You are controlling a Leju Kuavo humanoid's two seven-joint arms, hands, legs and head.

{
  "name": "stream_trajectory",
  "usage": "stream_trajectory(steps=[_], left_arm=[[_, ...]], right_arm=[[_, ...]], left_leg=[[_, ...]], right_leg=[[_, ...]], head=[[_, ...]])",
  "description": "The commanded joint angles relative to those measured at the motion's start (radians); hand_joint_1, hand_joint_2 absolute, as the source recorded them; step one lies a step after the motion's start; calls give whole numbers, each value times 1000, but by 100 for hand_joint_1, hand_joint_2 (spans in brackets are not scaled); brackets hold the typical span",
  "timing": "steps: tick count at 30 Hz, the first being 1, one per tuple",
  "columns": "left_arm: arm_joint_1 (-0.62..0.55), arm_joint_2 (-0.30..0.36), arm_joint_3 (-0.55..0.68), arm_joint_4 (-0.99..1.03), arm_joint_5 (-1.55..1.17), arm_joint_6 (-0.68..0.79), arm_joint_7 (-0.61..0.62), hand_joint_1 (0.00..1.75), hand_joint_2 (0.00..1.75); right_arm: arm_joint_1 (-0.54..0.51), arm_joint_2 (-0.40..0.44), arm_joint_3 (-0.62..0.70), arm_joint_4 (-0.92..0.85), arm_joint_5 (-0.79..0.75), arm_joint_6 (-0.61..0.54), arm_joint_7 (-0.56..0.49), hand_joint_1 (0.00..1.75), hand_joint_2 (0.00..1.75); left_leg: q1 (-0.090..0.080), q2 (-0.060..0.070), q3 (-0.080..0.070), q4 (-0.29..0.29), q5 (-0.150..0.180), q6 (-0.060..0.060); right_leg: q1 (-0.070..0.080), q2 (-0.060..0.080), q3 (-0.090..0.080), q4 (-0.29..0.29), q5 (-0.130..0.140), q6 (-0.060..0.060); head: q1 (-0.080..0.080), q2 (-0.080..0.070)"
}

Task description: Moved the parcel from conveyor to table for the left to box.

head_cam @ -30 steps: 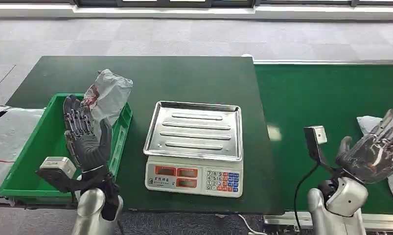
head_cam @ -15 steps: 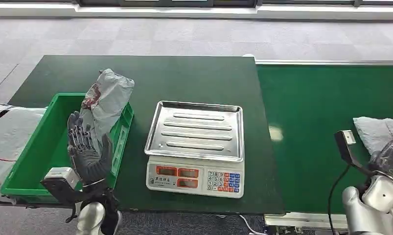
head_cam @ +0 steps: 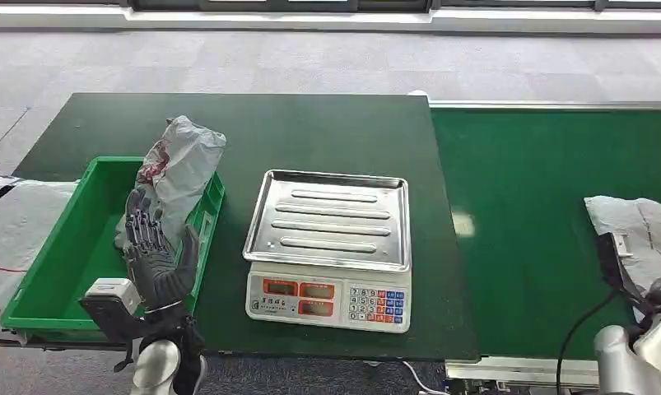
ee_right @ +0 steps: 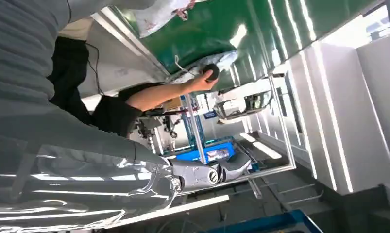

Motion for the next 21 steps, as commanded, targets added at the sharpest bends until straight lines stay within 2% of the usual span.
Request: stream_trajectory(steps=[1, 4, 17, 21], left_arm=[[-12, 12, -31, 48, -1, -2, 6, 0, 175], [-10, 11, -28, 44, -4, -4, 7, 0, 175], [-10, 11, -28, 44, -4, -4, 7, 0, 175], [-8, 10, -24, 38, -8, -6, 8, 0, 175]], right_arm=[[-52, 33, -83, 88, -2, 1, -3, 0, 175], [-77, 23, -106, 157, -21, 1, -16, 0, 175], [-77, 23, -106, 157, -21, 1, -16, 0, 175], [-86, -2, -83, 242, -4, 1, 30, 0, 175]], left_leg=[[0, 2, 3, -2, 0, 0], [0, 2, 4, -2, 0, 0], [0, 3, 4, -2, 0, 0], [1, 2, 4, -3, 0, 0]], right_leg=[[0, 2, 3, -3, 1, -1], [0, 2, 3, -3, 1, -1], [1, 2, 4, -3, 1, -1], [1, 2, 4, -3, 1, -1]], head=[[0, 0], [0, 0], [0, 0], [0, 0]])
